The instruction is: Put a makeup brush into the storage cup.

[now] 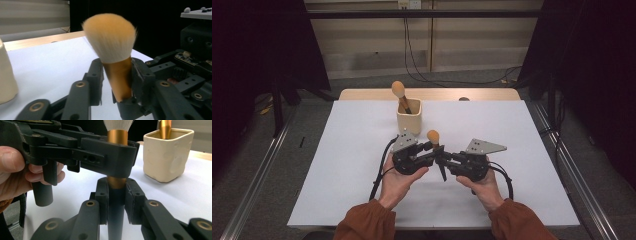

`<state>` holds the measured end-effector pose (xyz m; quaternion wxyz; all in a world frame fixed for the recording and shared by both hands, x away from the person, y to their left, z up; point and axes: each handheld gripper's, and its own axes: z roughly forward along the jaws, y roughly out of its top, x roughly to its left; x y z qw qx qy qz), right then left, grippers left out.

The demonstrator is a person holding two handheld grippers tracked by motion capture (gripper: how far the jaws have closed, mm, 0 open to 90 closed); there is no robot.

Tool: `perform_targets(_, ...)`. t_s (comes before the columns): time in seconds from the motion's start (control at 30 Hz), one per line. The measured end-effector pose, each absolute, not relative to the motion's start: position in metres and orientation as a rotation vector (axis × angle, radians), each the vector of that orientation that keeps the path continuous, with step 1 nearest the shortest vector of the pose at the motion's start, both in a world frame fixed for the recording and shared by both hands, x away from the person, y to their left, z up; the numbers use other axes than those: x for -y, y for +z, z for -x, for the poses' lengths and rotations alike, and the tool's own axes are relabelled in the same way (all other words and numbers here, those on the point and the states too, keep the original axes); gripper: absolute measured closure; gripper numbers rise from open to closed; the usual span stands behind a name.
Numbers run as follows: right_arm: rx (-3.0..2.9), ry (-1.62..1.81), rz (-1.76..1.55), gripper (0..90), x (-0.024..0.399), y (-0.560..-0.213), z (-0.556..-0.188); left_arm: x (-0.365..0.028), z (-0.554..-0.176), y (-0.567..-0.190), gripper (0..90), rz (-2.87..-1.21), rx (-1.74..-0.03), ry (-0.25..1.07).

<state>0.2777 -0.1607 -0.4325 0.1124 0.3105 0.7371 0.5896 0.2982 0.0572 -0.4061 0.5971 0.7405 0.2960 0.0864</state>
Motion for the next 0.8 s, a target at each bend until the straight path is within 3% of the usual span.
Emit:
perform_targets(0.63,-2.167,1.748,-0.914,74.2,0.1588,-0.4338,-0.2791,-0.0577,-0.2974,-0.4037,69.4,-1.728,-0.673,0.182)
perform_targets(0.8,-2.175,1.751,-0.923,70.6,0.1604,-0.434,-0.2803,-0.0586,-0.2978,-0.4033,69.5,-1.725,-0.665,0.186)
